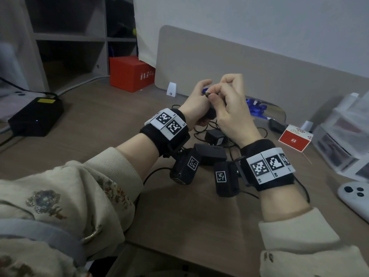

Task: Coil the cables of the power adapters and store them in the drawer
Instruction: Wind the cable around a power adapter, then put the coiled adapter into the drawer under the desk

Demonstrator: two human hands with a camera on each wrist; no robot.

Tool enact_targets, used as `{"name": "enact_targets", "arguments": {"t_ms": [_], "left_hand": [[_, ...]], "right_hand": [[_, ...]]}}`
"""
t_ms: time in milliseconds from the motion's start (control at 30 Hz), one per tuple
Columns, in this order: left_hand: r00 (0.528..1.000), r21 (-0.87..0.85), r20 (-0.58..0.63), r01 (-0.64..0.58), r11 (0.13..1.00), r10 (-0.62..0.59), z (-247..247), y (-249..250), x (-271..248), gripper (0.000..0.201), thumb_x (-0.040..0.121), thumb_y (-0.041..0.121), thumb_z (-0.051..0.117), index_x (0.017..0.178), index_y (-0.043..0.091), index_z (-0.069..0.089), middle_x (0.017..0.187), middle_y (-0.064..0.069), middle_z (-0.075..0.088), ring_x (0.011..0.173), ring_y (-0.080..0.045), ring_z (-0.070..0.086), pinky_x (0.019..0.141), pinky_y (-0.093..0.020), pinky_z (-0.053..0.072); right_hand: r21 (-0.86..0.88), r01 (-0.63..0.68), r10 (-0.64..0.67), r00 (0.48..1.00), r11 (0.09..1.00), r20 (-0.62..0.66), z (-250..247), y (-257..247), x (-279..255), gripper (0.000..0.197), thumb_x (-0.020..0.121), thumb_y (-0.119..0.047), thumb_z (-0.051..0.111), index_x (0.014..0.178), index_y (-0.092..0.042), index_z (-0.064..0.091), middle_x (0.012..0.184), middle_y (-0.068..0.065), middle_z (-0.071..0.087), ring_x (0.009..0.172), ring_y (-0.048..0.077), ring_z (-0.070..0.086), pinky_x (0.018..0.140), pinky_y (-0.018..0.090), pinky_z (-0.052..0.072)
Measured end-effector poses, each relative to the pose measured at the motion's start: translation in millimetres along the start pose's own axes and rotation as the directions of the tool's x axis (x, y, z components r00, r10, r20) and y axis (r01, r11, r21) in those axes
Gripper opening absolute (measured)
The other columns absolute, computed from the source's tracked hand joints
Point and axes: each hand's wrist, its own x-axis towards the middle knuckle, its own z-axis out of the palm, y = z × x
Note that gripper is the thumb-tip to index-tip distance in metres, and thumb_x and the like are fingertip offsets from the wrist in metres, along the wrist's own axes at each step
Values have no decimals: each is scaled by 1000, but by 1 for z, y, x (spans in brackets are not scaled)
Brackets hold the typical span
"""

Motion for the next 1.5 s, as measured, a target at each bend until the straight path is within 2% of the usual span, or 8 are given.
{"name": "enact_targets", "arguments": {"t_ms": [233, 567, 700, 833, 967, 1133, 1333, 1500], "left_hand": [[997, -88, -65, 37, 995, -42, -4, 1, -3, 35, 108, 34, 29, 140, 22, 37, 95, -5, 55, 58, -12, 52, 48, -22, 38], [996, -332, 17, 88, 939, -87, -9, 9, -9, 34, 103, 44, 39, 119, 17, 52, 87, -7, 56, 53, -13, 52, 50, -24, 38], [986, -370, 90, 165, 914, -141, -9, 15, -14, 42, 100, 48, 43, 100, 9, 58, 75, -7, 55, 51, -16, 48, 48, -23, 38], [995, -328, 16, 93, 940, -93, -11, 23, -25, 41, 104, 37, 39, 142, 23, 38, 99, -8, 59, 56, -20, 54, 48, -26, 41], [993, -333, 8, 115, 936, -120, -19, 36, -44, 49, 107, 44, 25, 150, 22, 32, 118, -10, 59, 74, -21, 60, 48, -25, 48], [981, -357, -137, 82, 931, -139, -43, 54, -64, 61, 104, 56, 12, 96, 18, 59, 107, -11, 67, 84, -26, 64, 69, -31, 52], [936, -274, -343, -15, 962, -83, -86, 76, -103, 59, 103, 54, 17, 90, 19, 61, 64, 2, 68, 53, -15, 64, 45, -17, 45], [839, -214, -545, -124, 969, -13, -131, 83, -138, 41, 104, 42, 31, 99, 14, 61, 66, -3, 62, 43, -18, 54, 42, -22, 37]], "right_hand": [[53, -19, 26, 991, 998, -133, -3, 1, -1, 22, 99, -18, 51, 87, -17, 68, 104, -15, 36, 93, -13, 45, 80, 13, 40], [144, -294, 325, 896, 945, -303, -10, 12, 1, 24, 101, -14, 45, 92, -11, 67, 102, -1, 46, 88, -13, 48, 78, 4, 36], [289, -498, 554, 816, 818, -163, -8, 9, 4, 20, 99, -33, 46, 116, -25, 53, 127, 0, 44, 113, 11, 51, 99, 29, 44], [481, -643, 676, 725, 596, 133, -2, -9, 11, 40, 99, -49, 40, 131, -24, 41, 124, 4, 57, 106, 24, 63, 72, 32, 53], [541, -643, 641, 733, 542, 228, 8, -34, 21, 38, 101, -47, 39, 132, -25, 39, 117, 7, 62, 102, 25, 65, 59, 28, 51], [629, -585, 571, 779, 513, 259, 29, -63, 34, 31, 103, -34, 40, 132, -21, 40, 118, 9, 61, 104, 27, 64, 69, 39, 60], [650, -580, 468, 805, 491, 364, 61, -113, 49, 28, 102, -33, 41, 127, -20, 45, 109, 8, 65, 89, 24, 68, 77, 46, 60], [656, -565, 330, 825, 501, 458, 98, -168, 58, 36, 102, -33, 43, 135, -18, 41, 100, 9, 61, 58, 16, 62, 45, 26, 46]]}}
